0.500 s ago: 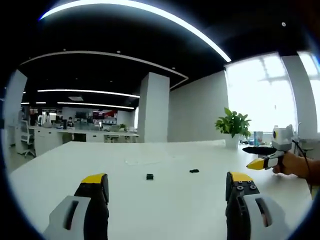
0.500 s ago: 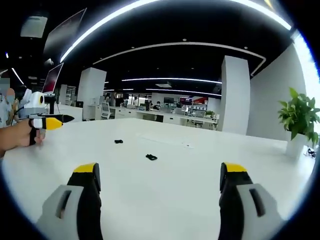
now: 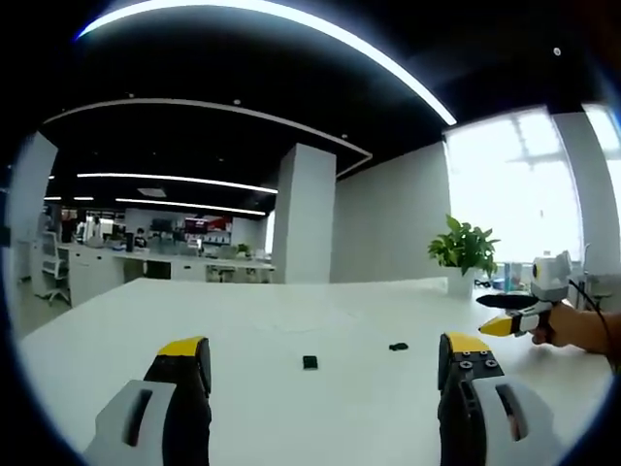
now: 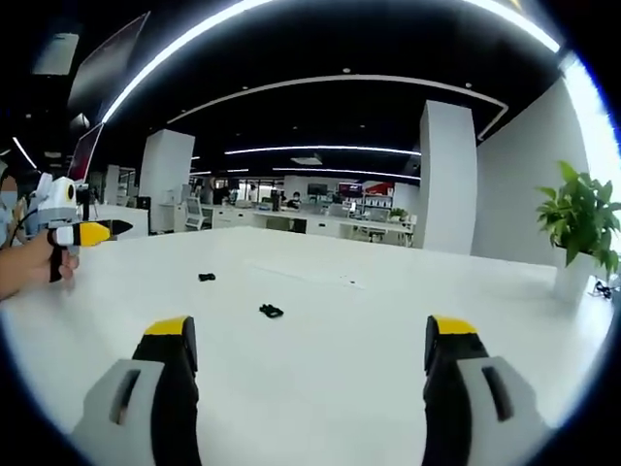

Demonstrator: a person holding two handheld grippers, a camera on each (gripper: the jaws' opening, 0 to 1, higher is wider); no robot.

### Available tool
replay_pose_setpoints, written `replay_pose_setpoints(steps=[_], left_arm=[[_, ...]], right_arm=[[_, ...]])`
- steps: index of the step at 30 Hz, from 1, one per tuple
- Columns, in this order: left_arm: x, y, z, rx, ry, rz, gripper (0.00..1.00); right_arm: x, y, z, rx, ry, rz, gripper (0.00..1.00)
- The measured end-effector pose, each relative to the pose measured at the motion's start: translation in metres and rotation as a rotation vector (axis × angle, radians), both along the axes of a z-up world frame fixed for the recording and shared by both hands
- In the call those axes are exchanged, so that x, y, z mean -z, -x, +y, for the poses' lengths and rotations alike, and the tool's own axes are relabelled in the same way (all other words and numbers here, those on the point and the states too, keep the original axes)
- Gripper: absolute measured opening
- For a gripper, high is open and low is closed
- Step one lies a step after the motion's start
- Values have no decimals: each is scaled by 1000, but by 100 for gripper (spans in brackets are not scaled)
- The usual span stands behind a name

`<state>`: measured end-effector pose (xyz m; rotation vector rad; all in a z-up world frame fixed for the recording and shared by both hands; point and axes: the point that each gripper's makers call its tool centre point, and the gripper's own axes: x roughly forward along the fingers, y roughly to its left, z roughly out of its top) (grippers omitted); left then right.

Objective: Snap the two parts of the plastic buckle together until the buckle closes and remains connected.

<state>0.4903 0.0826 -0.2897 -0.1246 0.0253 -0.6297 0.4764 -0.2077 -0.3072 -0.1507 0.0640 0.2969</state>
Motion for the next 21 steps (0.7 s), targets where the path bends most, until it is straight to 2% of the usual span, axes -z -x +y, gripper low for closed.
replay_pose_setpoints(steps=[6,11,17,21], left_arm=[[-1,-6,-7,13,-5,-5,99],[1,-15,-12,17,-20,2,99],[-7,-22,-13,4,0,-13,99],[-2,-26,-16,13,-13,0,99]], right_arm=[[6,-12,-3,8,-21,21,97],[6,-14,-1,2,-3,17,97],[3,-25,-2,15,53,-8,97],[3,-32,-4,11,21,3,98]])
